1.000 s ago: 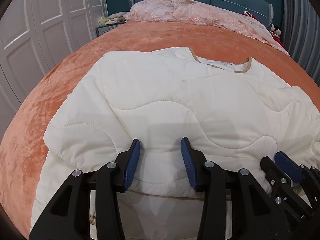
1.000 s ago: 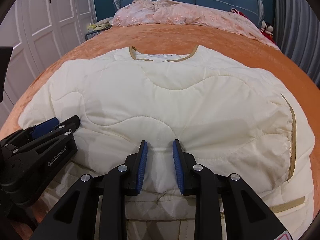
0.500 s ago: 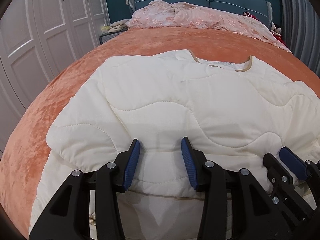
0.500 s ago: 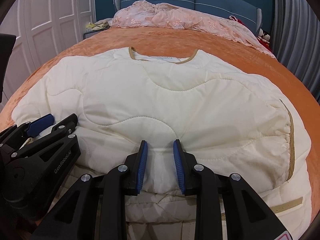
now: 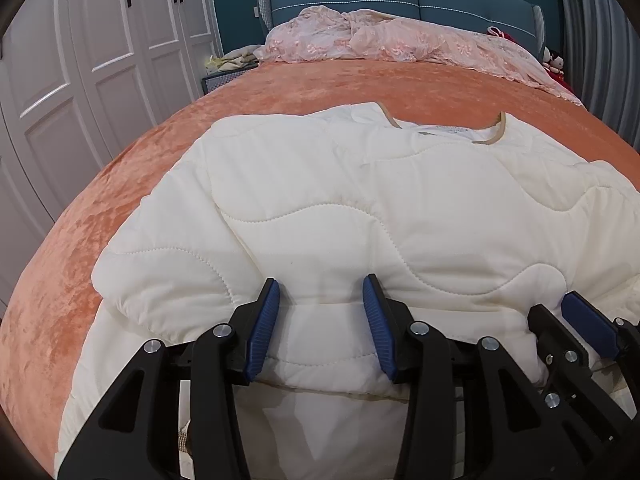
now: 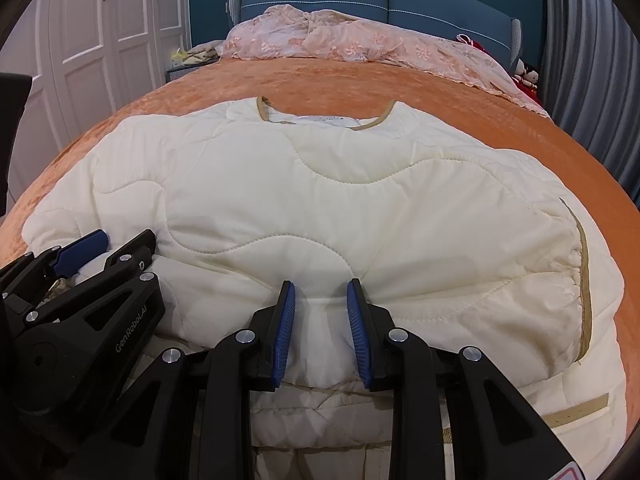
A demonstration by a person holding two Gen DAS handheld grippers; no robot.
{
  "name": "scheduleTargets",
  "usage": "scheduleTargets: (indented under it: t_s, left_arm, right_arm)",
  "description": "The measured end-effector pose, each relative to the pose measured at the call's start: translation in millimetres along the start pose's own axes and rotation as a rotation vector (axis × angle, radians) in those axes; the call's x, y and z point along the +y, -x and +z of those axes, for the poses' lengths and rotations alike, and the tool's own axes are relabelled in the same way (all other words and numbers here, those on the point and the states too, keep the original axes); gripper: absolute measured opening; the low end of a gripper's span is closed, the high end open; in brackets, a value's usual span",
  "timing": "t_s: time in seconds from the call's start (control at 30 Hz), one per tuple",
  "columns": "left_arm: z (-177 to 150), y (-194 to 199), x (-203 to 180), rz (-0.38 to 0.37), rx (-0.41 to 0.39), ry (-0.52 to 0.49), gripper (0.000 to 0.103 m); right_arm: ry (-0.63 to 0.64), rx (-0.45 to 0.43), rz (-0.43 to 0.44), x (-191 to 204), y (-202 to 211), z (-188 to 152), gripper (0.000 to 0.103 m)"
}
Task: Fold large clothes
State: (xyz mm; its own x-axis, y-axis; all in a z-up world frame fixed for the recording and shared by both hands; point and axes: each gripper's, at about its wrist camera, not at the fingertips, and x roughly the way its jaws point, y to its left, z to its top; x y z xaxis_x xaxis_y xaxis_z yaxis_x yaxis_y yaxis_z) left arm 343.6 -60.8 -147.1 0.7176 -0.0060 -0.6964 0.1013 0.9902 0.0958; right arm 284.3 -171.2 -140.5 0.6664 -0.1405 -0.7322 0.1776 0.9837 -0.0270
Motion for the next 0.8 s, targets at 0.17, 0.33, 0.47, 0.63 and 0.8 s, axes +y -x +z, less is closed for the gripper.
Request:
scheduleTargets:
  t_s: [0.17,0.33,0.47,0.63,0.8]
  left_arm:
    - [10,6,15,-0.113,0.029,0.052,0.057]
    - [52,21,63,-0.238,0.026,0.153,0.058]
    - [108,1,93,-0.185,0.016,0.193,0.058]
    - [161,-66,110,-0.108,0.072,0.209,0.058]
    - [162,-126,120,-0.14,0.18,0.278,0.058]
  right_arm:
    - [-0.076,0.027,0.125,-18,5,8,0.034]
    - [-0.16,0.052,0.289,-44,21,42,0.036]
    - [-0.187,0.045,0.353,-45,5,96,0.037]
    - [-0.214,0.066,0.4,-26,-53,158,0.043]
    - [-0.254,0.125,0.422,-2,-123,197,0.044]
